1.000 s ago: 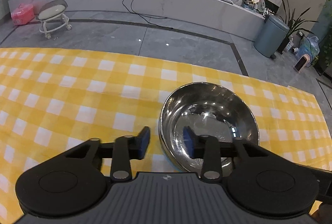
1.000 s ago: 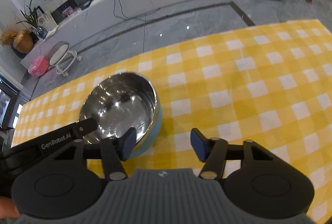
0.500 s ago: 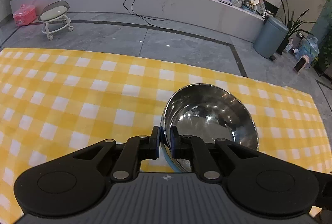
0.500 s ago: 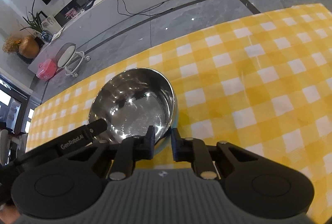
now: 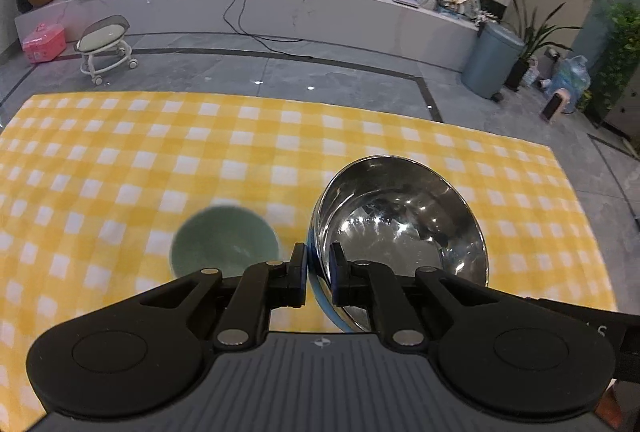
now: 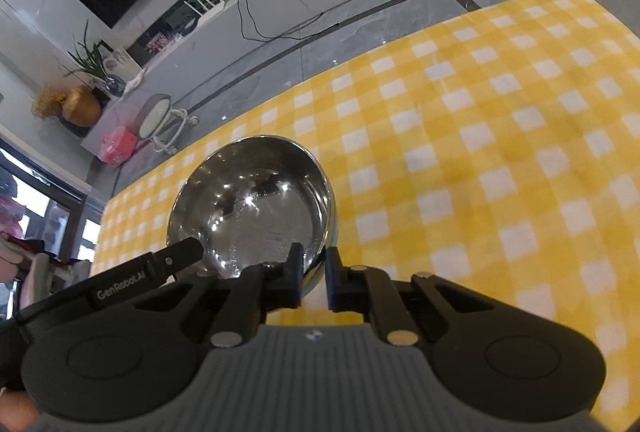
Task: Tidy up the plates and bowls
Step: 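Carry the blue bowl with both tools and lower it into the orange bowl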
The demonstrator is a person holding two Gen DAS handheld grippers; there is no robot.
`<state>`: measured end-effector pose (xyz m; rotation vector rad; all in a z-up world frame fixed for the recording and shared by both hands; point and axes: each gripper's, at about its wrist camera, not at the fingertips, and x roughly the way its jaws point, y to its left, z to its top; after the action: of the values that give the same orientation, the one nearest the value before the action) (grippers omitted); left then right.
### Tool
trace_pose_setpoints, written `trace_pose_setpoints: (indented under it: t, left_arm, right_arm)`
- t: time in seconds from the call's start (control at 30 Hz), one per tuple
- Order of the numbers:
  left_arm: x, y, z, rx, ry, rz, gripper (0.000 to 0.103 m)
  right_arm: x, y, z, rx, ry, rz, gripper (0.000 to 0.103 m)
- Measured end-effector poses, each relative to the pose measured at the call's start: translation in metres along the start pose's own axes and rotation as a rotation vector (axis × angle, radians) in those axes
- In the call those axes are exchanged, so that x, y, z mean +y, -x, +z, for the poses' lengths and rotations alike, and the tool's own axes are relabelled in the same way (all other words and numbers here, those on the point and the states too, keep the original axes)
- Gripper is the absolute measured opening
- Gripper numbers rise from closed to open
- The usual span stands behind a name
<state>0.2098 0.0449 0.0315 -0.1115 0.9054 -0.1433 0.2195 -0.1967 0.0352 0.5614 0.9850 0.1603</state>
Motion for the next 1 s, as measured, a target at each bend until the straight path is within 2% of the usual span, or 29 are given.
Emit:
trace_pose_setpoints:
  t: [0.4, 0.6, 1.0]
  left_arm:
    - [-0.027, 0.056, -0.057, 0.025, 0.028, -0.077, 0.013]
    - [-0.04, 0.067, -0.083, 0.044, 0.022, -0.114, 0.013]
    - [-0.047, 0.057, -0.111, 0.085, 0.087, -0.172, 0.014]
  right_arm:
    - [-0.035, 0.082, -0.064, -0.005, -0.01, -0.005, 0.006]
    - [-0.054, 0.114, -0.084, -0.05, -0.015, -0.02, 0.005]
    - [-0.093, 0.125, -0.107, -0.098, -0.157, -0.025, 0.004]
